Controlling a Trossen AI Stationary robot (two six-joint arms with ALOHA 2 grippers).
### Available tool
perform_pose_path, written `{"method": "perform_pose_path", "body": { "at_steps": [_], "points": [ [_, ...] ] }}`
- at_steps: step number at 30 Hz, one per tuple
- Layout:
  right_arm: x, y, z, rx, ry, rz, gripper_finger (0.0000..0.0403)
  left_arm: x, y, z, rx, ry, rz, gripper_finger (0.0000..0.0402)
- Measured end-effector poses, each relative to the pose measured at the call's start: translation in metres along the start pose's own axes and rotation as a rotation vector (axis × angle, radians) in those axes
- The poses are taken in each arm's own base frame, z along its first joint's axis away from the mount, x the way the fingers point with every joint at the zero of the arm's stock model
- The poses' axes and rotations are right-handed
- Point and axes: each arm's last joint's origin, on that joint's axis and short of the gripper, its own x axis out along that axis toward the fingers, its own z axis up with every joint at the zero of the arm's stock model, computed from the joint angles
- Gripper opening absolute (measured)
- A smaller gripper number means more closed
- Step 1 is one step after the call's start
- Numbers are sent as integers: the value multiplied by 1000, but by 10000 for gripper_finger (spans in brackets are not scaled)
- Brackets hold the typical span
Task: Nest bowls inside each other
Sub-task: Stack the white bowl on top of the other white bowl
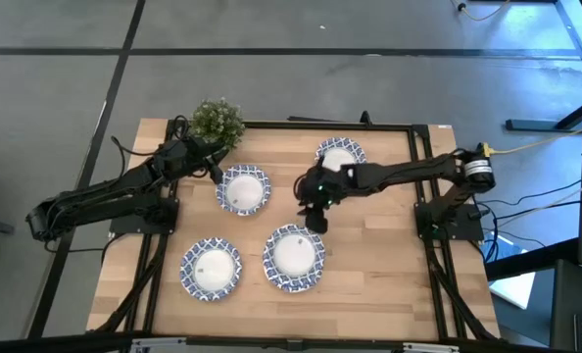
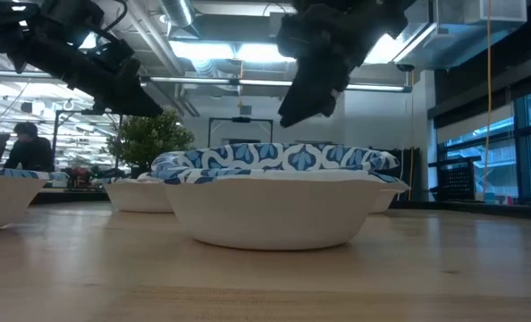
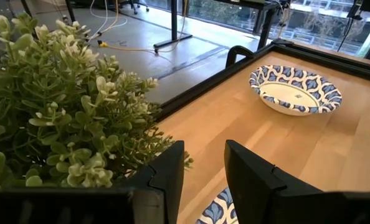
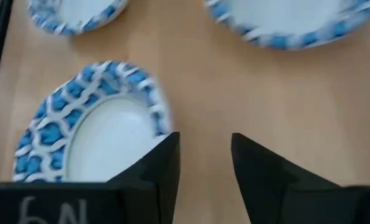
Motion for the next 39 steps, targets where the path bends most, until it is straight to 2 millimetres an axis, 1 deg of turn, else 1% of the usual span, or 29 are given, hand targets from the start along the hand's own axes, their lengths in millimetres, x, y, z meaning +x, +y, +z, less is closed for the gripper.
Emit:
{"method": "perform_pose_path", "body": {
  "at_steps": [3, 6, 8, 11, 14, 19, 24, 30, 33, 36, 39],
  "points": [
    [-20, -5, 0, -5, 9, -59, 142, 0, 0, 0, 1, 4, 0, 110],
    [-38, -4, 3, -1, -24, -66, 143, 0, 0, -1, 1, 5, 0, 110],
    [-46, -3, 3, -4, -37, -63, 144, 0, 0, -1, 1, 5, 1, 110],
    [-54, 0, -3, -8, 19, -67, 144, 0, 0, -1, 1, 5, 2, 110],
    [-61, -1, -11, 11, 86, -80, 144, 0, 0, -1, 1, 5, 3, 110],
    [-66, -12, -13, 16, 98, -194, 145, 0, 0, 0, 1, 4, 4, 110],
    [-63, -29, -22, 15, 131, -232, 145, 0, 0, -2, 3, 19, 5, 110],
    [-57, -51, -43, 79, 172, -246, 145, 0, 0, -3, 7, 34, 10, 110],
    [-60, -57, -53, 109, 131, -211, 145, 0, 1, -3, 12, 31, 39, 110],
    [-72, -59, -61, 125, 52, -205, 145, 0, 3, -3, 14, 26, 84, 110],
    [-87, -59, -69, 125, -25, -209, 145, 0, 3, -3, 14, 25, 92, 110]
  ]
}}
